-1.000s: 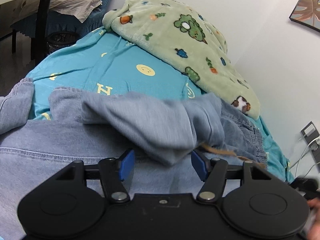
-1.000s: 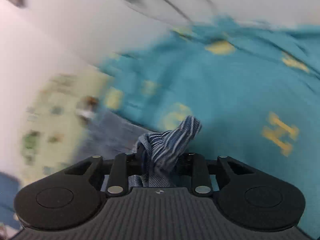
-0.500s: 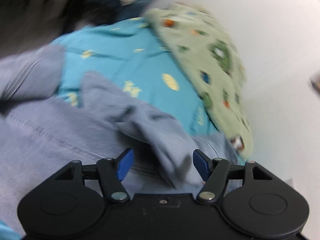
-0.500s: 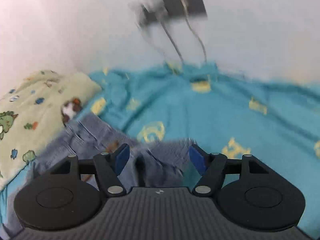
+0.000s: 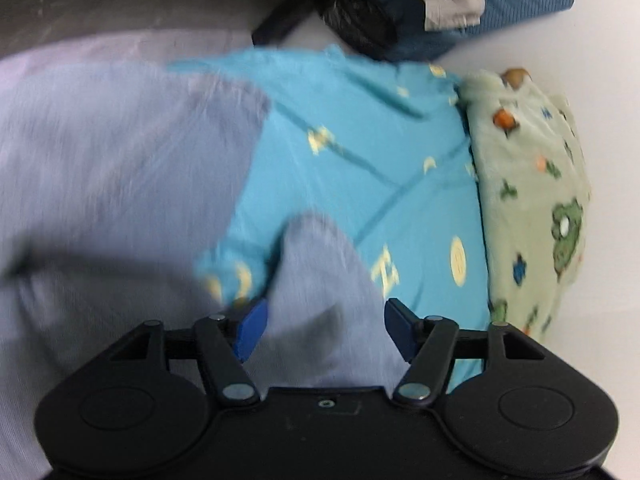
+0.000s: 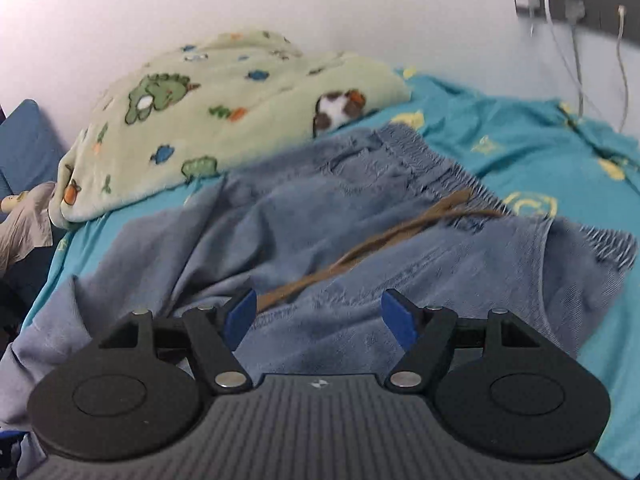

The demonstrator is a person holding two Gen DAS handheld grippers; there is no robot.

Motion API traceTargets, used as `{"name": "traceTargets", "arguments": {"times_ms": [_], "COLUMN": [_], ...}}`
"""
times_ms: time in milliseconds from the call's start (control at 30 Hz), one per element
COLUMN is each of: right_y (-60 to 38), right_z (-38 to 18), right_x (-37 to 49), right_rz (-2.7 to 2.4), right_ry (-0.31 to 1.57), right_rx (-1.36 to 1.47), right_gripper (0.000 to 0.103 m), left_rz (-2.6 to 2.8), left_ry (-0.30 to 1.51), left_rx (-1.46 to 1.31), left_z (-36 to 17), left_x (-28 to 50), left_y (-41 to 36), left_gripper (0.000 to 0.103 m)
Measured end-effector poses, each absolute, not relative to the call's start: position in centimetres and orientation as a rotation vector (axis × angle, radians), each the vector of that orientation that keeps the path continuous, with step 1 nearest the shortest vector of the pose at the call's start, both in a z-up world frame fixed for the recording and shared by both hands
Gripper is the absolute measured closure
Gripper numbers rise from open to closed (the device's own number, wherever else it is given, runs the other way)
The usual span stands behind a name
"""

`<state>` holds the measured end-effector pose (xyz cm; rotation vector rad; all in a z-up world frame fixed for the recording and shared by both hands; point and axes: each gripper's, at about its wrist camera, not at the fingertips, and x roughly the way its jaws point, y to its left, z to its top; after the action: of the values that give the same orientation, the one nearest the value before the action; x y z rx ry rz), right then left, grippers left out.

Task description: Fold clothes

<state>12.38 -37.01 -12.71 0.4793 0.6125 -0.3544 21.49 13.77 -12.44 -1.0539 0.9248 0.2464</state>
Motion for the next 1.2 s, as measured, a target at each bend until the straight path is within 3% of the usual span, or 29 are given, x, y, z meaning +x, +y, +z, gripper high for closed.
{"name": "traceTargets", "arguments": {"times_ms": [133,233,367,400,667,900,1067,1200], "right_y": [-37.4,-36.6,-35.5,-35.3,-34.9,-35.0,-34.6,-34.4], "right_z": [-13.5,-13.9,-14.2,-14.3,-14.3,-14.5,-15.1,-15.5], "right_x": [12.6,13.1,13.7,13.8,13.8,14.2,14.9,15.3], "right_rz": [-0.356,-0.351,-0.338,-0.336,-0.339,-0.350,-0.340,-0.321], "right_ry": [0.653,0.671,0.680,0.682,0.663,0.664,0.680,0.695], "right_rx": [0.573,0.576,0.548,0.542,0.477,0.467,0.446,0.416], "right_gripper": [0.031,0.031,0.031,0.031,0.031,0.031,0.031,0.031], "left_rz": [0.244,0.172,0.091,0.079,0.084,0.295,0.467,0.590], "left_ry": [0.955,0.951,0.909,0.882,0.489,0.275,0.310,0.433], "left_rx": [-0.971,-0.977,-0.861,-0.833,-0.704,-0.700,-0.739,-0.763], "left_z": [-13.6,-14.5,-13.4,-12.8,-0.8,7.8,4.9,-2.7], "left_x": [23.4,24.3,25.2,25.3,25.0,25.8,26.5,26.8], "left_y": [14.1,13.3,11.8,11.6,13.5,23.7,30.5,34.1], "left_gripper": [0.042,0.055,0.093,0.097,0.099,0.100,0.100,0.099]}}
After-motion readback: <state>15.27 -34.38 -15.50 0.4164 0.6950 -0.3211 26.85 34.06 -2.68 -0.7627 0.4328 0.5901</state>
